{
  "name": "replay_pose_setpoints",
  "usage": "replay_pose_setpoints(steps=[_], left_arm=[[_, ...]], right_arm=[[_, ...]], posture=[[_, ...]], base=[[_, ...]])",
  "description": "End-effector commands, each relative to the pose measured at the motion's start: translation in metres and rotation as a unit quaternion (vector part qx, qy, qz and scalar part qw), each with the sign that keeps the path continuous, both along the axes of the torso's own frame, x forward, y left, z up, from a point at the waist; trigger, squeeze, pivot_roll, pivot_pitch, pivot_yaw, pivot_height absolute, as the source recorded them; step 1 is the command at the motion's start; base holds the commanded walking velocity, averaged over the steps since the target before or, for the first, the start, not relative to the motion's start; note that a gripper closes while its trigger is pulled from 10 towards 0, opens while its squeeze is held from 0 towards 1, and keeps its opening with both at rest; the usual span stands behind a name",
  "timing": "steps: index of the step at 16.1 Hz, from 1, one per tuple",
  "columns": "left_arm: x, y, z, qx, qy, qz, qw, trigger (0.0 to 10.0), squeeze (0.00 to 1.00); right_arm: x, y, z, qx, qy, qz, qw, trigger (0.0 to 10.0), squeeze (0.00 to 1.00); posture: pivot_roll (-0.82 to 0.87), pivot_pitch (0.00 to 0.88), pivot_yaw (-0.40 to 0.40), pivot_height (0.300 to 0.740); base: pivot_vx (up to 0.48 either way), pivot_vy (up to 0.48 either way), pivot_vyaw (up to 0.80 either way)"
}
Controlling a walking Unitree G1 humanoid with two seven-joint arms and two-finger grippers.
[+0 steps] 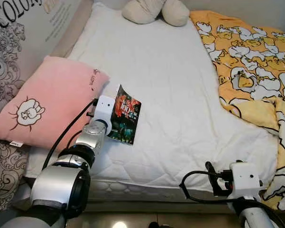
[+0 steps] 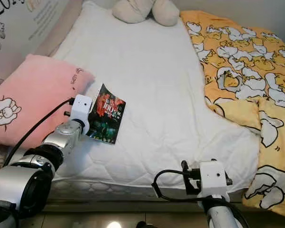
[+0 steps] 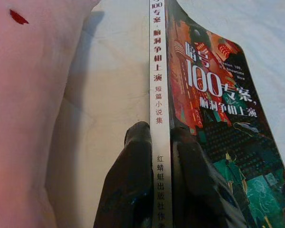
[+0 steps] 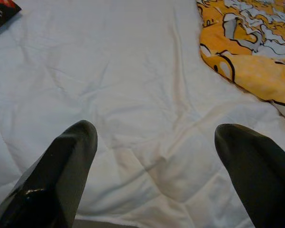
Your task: Clean up the room
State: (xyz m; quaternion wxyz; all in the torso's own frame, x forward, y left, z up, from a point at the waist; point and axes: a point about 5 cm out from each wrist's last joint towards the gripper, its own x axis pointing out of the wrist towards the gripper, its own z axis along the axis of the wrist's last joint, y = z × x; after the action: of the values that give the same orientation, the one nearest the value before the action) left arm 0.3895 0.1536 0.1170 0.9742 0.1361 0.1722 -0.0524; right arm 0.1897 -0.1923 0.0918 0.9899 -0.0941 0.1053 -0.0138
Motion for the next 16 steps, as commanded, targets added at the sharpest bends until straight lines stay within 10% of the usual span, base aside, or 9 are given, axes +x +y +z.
replay_pose_setpoints(steps=[1, 2, 16], left_arm=[[0.003, -0.004, 0.006, 0.025, 0.0, -0.015, 1.0, 10.0, 0.38], [0.003, -0.002, 0.006, 0.029, 0.001, -0.012, 1.0, 10.0, 1.0], [0.009, 0.002, 0.02, -0.001, -0.032, -0.001, 0.999, 10.0, 1.0]], right_arm=[[0.001, -0.002, 0.0, -0.006, 0.002, 0.002, 1.0, 10.0, 0.0], [0.002, -0.002, -0.001, -0.007, 0.001, 0.005, 1.0, 10.0, 0.0], [0.015, 0.002, -0.004, 0.002, -0.014, 0.011, 1.0, 10.0, 0.0]], posture=[[-0.17, 0.158, -0.099, 0.74], [-0.17, 0.152, -0.099, 0.74], [-0.1, 0.068, -0.068, 0.74]], base=[[0.0, 0.0, 0.0], [0.0, 0.0, 0.0], [0.0, 0.0, 0.0]])
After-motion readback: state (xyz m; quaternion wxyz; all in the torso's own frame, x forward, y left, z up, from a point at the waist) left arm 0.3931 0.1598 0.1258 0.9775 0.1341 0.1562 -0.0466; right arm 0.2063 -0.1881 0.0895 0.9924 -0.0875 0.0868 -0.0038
